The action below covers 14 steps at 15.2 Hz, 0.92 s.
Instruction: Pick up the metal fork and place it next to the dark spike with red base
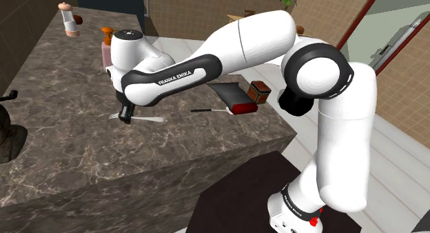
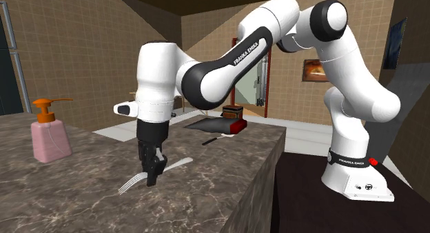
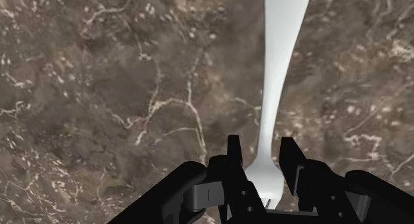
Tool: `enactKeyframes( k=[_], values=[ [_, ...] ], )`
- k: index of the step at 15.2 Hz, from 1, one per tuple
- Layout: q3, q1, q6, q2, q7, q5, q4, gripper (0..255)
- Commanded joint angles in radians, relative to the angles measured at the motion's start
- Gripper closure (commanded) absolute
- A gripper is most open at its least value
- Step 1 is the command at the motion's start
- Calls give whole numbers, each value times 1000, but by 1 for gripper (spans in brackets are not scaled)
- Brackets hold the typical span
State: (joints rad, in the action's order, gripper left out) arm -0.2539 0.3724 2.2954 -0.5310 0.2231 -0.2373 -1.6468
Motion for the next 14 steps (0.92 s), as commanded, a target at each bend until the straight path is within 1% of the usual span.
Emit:
enactKeyframes(
  k=[1, 14],
  values=[
    [-4, -2, -20, 15, 4, 6, 5, 255],
    [-20, -9, -161, 83, 30, 36, 81, 255]
  ],
)
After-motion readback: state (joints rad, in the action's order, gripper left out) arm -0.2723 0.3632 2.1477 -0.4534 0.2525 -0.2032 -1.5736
